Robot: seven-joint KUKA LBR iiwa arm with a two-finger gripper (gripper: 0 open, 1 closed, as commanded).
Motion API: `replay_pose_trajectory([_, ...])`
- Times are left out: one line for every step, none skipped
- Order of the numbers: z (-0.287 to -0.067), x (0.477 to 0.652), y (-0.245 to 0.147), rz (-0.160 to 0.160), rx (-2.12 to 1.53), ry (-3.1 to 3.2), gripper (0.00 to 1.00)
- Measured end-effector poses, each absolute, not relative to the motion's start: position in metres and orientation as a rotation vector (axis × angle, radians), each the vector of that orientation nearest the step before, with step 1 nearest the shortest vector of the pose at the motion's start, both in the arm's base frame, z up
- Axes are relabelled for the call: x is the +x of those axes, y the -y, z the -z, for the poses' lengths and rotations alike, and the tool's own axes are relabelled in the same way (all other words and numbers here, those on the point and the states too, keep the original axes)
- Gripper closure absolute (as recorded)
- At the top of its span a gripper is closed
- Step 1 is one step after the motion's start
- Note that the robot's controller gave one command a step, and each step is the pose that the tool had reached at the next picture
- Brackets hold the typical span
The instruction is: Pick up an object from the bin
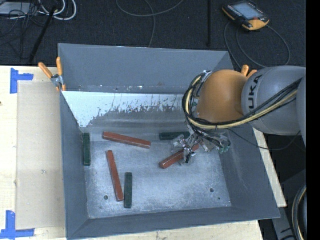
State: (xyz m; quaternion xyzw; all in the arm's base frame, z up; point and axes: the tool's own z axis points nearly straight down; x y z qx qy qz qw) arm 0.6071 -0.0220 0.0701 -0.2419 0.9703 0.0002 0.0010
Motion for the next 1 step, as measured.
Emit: replay_pose_trajectory([-0.0701, 0.6071, 0.022, -0.001, -0.759, -3.047, 1.0])
